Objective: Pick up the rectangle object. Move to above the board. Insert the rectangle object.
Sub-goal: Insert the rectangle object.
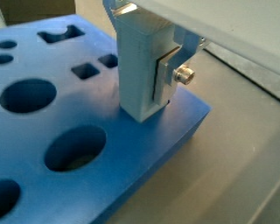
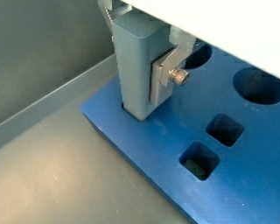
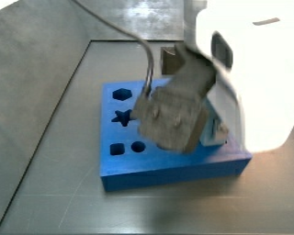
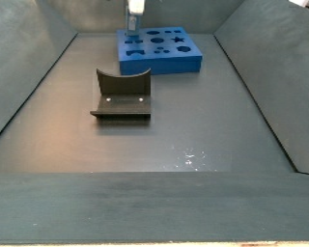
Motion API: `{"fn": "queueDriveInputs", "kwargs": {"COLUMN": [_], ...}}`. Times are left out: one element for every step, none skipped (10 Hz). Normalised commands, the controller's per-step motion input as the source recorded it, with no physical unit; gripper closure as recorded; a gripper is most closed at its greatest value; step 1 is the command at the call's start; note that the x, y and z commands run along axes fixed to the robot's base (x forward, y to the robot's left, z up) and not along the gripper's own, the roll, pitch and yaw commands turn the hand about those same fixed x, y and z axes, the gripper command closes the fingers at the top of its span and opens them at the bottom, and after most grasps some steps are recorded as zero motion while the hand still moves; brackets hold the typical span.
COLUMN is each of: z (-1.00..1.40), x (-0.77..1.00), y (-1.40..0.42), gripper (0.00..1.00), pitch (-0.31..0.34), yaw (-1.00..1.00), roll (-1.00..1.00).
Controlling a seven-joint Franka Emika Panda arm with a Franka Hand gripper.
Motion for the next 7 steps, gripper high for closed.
{"fn": "queueDriveInputs", "kwargs": {"z": [-1.00, -1.00, -1.00, -1.00, -1.00, -1.00, 0.00], "x": [-0.02, -0.02, -0.03, -0.04, -0.07, 0.00, 0.00], "y": [-0.59, -0.60, -0.59, -0.60, -0.59, -0.24, 0.00], "gripper": [1.00, 1.00, 1.00, 1.00, 1.00, 1.00, 1.00], "pitch": [-0.166, -0.157, -0.149, -0.123, -0.080, -0.234, -0.046], "yaw": [-0.01, -0.02, -0.01, -0.01, 0.00, 0.00, 0.00], "roll": [0.27, 0.28, 0.28, 0.27, 0.25, 0.06, -0.09]}}
